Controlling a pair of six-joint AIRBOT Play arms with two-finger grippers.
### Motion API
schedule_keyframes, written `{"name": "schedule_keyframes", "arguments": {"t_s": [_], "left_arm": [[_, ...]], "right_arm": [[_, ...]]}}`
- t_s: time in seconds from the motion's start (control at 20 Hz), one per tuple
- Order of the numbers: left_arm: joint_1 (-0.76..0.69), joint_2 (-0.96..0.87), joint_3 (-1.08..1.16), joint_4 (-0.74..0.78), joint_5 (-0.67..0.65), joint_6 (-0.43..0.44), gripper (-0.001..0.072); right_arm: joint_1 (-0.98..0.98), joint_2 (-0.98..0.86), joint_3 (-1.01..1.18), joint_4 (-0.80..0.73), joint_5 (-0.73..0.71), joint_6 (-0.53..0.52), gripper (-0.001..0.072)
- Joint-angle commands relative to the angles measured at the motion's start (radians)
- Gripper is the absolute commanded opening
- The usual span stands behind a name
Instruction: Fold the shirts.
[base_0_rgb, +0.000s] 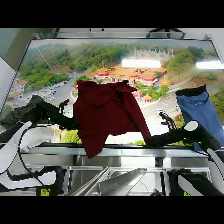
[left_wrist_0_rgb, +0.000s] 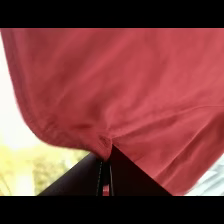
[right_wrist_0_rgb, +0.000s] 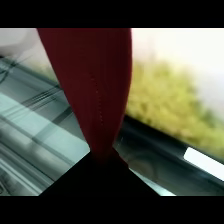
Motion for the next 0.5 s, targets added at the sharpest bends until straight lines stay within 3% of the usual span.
{"name": "schedule_keyframes", "arguments": {"t_s": [0.0, 0.15, 0.25, 0.45], "left_arm": [[-0.039, -0.003, 0.071, -0.033, 0.042, 0.016, 0.0018], [-0.05, 0.098, 0.163, -0.05, 0.102, 0.016, 0.0017], [-0.024, 0.213, 0.25, -0.13, 0.15, 0.018, 0.0017], [0.112, 0.504, 0.522, -0.33, 0.182, 0.014, 0.0017]], "right_arm": [[-0.006, 0.032, 0.06, 0.027, 0.101, 0.006, 0.0021], [-0.05, 0.102, 0.201, 0.069, 0.195, 0.026, 0.0021], [-0.119, 0.154, 0.338, 0.185, 0.26, 0.021, 0.0021], [-0.359, 0.245, 0.671, 0.66, 0.362, -0.042, 0.0021]]}}
